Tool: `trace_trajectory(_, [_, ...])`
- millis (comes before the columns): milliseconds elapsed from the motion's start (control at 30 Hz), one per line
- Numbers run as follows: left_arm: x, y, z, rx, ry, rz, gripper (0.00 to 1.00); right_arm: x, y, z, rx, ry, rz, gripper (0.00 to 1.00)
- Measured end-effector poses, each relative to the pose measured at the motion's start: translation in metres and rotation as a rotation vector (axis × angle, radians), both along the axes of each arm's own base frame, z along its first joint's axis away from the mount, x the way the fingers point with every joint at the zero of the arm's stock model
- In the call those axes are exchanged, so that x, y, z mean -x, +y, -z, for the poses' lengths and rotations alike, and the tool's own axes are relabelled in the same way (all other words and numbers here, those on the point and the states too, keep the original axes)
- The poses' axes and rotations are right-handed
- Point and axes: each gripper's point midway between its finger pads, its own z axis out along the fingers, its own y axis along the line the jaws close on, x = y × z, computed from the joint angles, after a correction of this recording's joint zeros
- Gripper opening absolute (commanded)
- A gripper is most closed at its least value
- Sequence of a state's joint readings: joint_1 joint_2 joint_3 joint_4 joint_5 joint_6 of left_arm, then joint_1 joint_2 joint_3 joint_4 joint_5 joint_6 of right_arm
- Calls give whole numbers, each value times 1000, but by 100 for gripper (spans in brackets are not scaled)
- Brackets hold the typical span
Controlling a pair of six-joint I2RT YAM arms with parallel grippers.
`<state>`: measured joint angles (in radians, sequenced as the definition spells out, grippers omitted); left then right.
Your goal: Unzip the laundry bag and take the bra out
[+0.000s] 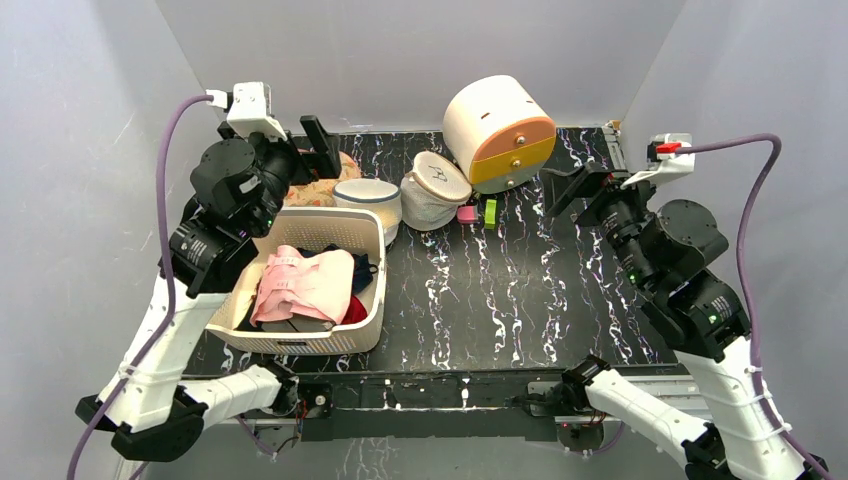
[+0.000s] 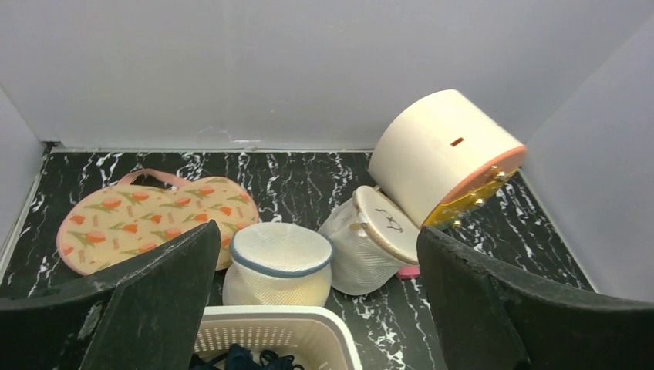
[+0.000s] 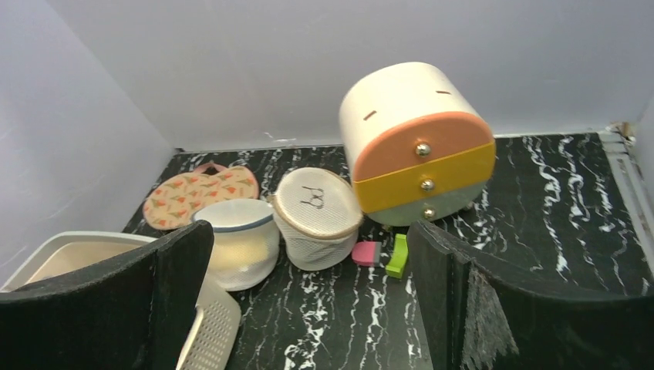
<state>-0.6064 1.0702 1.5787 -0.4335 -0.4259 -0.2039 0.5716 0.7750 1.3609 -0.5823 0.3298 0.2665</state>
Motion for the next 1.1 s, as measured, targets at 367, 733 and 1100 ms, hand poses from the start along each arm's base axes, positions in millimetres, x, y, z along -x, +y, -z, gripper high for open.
trace_trajectory(367, [-43, 32, 55, 61, 136, -10, 98, -29, -37, 55, -5, 159, 198, 98])
trace_trajectory(733, [-61, -17, 135, 132, 392, 208, 98, -42, -41, 144, -90, 379, 238, 98])
trace_trajectory(1100, [-58, -94, 220, 78, 694, 391, 98, -33, -20, 219, -155, 519, 137, 98])
